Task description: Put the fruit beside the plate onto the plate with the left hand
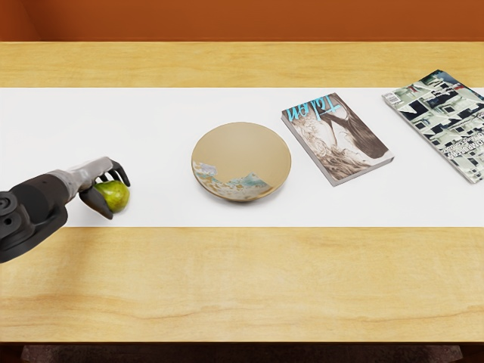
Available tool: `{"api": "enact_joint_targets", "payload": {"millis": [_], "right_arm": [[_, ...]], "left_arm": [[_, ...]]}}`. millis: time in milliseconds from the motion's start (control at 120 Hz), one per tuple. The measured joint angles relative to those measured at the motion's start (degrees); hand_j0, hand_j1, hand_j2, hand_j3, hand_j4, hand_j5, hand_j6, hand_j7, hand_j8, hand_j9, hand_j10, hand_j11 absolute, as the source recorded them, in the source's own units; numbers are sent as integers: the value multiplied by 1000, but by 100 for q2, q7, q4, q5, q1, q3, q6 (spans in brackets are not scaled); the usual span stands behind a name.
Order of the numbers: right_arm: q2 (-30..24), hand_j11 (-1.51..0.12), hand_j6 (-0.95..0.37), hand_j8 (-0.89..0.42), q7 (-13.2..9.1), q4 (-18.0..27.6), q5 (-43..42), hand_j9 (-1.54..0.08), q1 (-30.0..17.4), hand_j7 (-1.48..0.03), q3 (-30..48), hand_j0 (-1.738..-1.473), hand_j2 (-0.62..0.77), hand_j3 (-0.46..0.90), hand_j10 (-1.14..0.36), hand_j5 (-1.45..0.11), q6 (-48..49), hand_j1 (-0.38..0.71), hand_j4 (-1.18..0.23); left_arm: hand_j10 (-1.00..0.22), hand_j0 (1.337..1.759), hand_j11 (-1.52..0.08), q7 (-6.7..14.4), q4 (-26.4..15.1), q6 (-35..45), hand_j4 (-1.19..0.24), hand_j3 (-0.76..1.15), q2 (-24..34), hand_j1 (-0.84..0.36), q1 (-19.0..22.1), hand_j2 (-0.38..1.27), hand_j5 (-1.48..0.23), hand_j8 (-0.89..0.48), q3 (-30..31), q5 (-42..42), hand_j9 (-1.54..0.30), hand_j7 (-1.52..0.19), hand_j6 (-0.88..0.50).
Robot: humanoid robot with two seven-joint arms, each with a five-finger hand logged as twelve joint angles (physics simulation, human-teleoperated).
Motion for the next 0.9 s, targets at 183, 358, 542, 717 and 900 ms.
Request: {"api": "enact_joint_targets", "payload": {"millis": [183, 358, 542, 717, 900], "right_arm": [[0, 0, 0, 0, 0, 0, 1, 0, 17, 0, 6, -1658, 0, 0, 0, 0, 0, -349, 0], [0, 0, 0, 0, 0, 0, 1, 0, 37, 0, 8, -1658, 0, 0, 0, 0, 0, -349, 0], [0, 0, 0, 0, 0, 0, 1, 0, 43, 0, 13, -1658, 0, 0, 0, 0, 0, -349, 0], [0, 0, 0, 0, -1, 6, 1, 0, 127, 0, 15, -1658, 0, 0, 0, 0, 0, -349, 0], [0, 0, 0, 0, -23, 8, 1, 0, 223, 0, 9, -1658, 0, 0, 0, 0, 0, -349, 0]], "left_arm": [[-572, 1652, -858, 0, -2, -122, -374, 0, 9, -327, -149, 335, -893, -323, -21, -79, -856, -851, -238], [-554, 1652, -891, -2, -6, -280, -351, 0, 10, -325, -507, 328, -934, -304, -62, -209, -883, -875, -224], [-520, 1651, -909, -2, 12, -476, -309, 0, 2, -366, -926, 373, -961, -271, -104, -370, -896, -888, -188], [-502, 1649, -916, 0, 17, -646, -294, 0, -225, -388, -1208, 410, -978, -259, -200, -566, -903, -908, -163], [-532, 1649, -922, -1, 88, -823, -333, 0, -651, -329, -1440, 323, -985, -277, -376, -676, -913, -929, -198]]}}
